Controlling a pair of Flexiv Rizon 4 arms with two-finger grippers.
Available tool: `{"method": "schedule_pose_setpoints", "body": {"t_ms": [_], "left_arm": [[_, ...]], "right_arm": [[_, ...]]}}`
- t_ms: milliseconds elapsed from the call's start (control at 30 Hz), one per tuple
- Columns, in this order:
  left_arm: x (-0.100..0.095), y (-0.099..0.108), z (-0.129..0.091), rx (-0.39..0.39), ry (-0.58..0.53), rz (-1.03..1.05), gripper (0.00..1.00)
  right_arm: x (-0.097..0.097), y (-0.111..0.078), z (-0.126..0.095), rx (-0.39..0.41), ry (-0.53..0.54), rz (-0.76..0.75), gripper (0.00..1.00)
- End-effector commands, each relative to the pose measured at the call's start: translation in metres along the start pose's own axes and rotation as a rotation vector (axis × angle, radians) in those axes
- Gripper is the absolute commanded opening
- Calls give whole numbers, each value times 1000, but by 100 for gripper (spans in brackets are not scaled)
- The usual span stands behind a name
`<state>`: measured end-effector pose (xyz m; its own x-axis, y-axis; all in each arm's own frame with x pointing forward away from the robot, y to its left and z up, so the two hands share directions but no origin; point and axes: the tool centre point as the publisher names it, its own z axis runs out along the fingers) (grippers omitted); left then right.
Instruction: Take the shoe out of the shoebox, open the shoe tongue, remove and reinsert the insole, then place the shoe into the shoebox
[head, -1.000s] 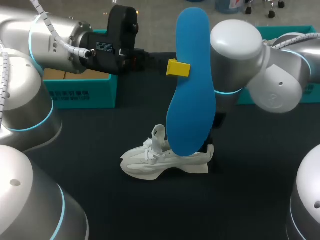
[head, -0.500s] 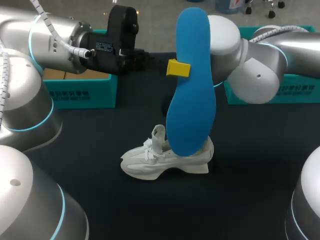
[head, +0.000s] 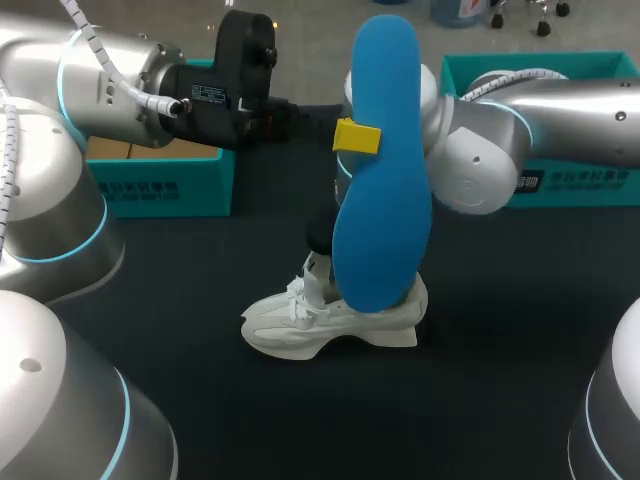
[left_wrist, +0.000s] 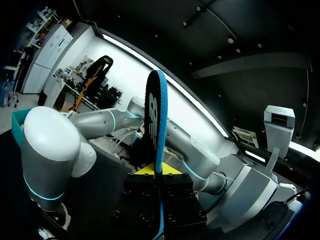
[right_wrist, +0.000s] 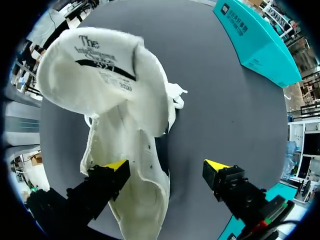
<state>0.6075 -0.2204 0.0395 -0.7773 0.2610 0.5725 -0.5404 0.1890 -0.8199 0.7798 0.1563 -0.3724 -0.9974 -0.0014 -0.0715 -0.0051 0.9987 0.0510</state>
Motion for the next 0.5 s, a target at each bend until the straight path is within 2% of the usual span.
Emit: {"method": "schedule_pose_setpoints", "body": {"t_ms": [33,133,200,500], "left_arm": [[0,0,1,0,-1,1,0],[0,0,1,0,-1,1,0],[0,0,1,0,-1,1,0],[0,0,1,0,-1,1,0]], "right_arm": [[-2,5,10,6,8,17,36],[5,5,10,14,17,18,0],[10,1,13,52,29,30,0],[10,1,13,52,29,30,0]]}}
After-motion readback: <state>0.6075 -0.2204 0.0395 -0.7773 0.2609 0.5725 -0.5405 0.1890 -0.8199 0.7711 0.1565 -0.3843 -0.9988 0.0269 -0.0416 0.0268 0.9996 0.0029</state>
